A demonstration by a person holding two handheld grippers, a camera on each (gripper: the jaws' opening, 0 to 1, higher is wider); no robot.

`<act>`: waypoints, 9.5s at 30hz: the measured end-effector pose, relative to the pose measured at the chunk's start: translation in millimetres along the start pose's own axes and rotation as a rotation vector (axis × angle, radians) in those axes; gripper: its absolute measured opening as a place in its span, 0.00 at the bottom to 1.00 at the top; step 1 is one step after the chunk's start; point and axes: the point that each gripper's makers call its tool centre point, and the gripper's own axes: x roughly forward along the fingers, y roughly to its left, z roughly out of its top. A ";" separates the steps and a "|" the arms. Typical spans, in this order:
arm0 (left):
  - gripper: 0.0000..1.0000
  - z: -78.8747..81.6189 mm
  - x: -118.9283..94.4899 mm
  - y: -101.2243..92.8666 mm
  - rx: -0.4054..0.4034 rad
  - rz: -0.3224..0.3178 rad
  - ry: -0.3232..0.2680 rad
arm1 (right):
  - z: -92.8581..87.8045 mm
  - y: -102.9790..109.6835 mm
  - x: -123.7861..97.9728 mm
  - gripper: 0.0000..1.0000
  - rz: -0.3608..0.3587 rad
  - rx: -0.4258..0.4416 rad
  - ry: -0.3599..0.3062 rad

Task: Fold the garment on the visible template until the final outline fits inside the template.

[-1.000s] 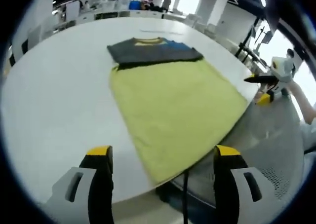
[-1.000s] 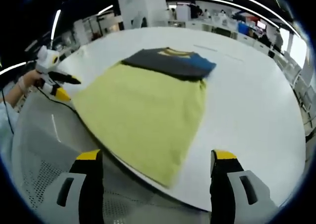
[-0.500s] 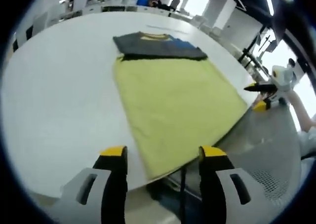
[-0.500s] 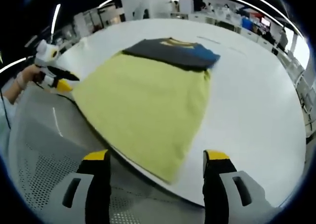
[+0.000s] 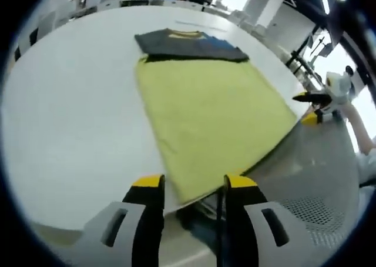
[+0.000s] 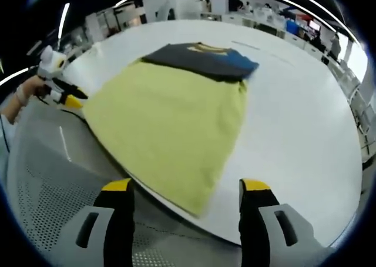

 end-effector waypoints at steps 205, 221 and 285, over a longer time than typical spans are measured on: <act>0.00 29.9 -105.6 -44.6 0.211 0.055 -0.123 | 30.7 22.2 -122.4 0.03 -0.142 -0.046 -0.095; 0.00 57.8 -143.6 -50.3 0.258 0.057 -0.246 | 59.2 23.8 -156.7 0.03 -0.195 -0.067 -0.216; 0.00 118.0 -187.1 -51.6 0.268 -0.016 -0.484 | 127.8 9.9 -190.1 0.03 -0.178 -0.127 -0.406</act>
